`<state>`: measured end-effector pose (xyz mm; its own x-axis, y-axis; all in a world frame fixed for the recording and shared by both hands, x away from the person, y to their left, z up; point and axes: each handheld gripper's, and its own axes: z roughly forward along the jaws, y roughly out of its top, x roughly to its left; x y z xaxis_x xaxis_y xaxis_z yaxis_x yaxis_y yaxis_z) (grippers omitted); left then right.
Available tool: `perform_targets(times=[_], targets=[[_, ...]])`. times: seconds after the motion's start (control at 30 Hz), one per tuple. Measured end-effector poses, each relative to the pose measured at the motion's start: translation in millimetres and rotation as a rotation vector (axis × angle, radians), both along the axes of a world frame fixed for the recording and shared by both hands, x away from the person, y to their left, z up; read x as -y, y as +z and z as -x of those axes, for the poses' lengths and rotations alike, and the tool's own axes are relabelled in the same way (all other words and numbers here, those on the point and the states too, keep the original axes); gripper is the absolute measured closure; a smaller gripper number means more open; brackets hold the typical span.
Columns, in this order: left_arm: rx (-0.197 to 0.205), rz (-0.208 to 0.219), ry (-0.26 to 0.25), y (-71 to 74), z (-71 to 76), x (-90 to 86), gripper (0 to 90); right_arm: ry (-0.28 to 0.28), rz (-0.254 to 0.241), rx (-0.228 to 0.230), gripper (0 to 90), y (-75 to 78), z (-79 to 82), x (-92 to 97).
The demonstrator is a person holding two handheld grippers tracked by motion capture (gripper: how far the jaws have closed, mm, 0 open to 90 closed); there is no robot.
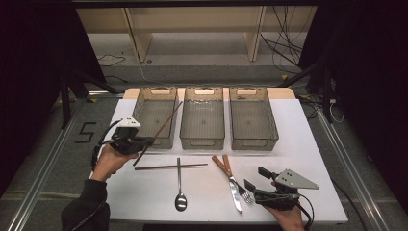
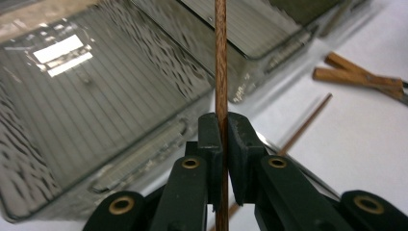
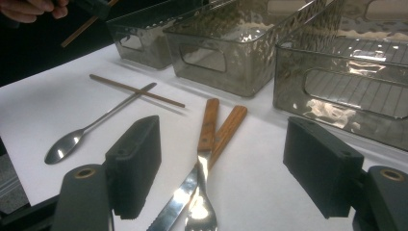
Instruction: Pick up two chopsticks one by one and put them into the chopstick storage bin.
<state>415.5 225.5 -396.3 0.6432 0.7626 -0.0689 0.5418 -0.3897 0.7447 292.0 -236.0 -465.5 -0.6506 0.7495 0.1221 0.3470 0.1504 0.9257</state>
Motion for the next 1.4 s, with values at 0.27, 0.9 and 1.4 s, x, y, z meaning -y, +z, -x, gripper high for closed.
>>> perform_targets(times=[0.27, 0.9, 1.4], targets=[[-0.005, 0.027, 0.053, 16.9, -30.6, -12.5, 84.4, 0.000, -0.005, -0.003, 29.8, 0.0, -0.1, 0.4], [0.016, -0.047, 0.061, 26.1, -85.3, -13.3, 84.4, 0.001, -0.005, -0.009, 29.8, -1.0, -0.9, 1.8], [0.025, -0.081, 0.097, 13.9, -109.4, -19.4, 84.4, 0.003, -0.004, -0.002, 29.8, -1.2, -0.4, 1.0]])
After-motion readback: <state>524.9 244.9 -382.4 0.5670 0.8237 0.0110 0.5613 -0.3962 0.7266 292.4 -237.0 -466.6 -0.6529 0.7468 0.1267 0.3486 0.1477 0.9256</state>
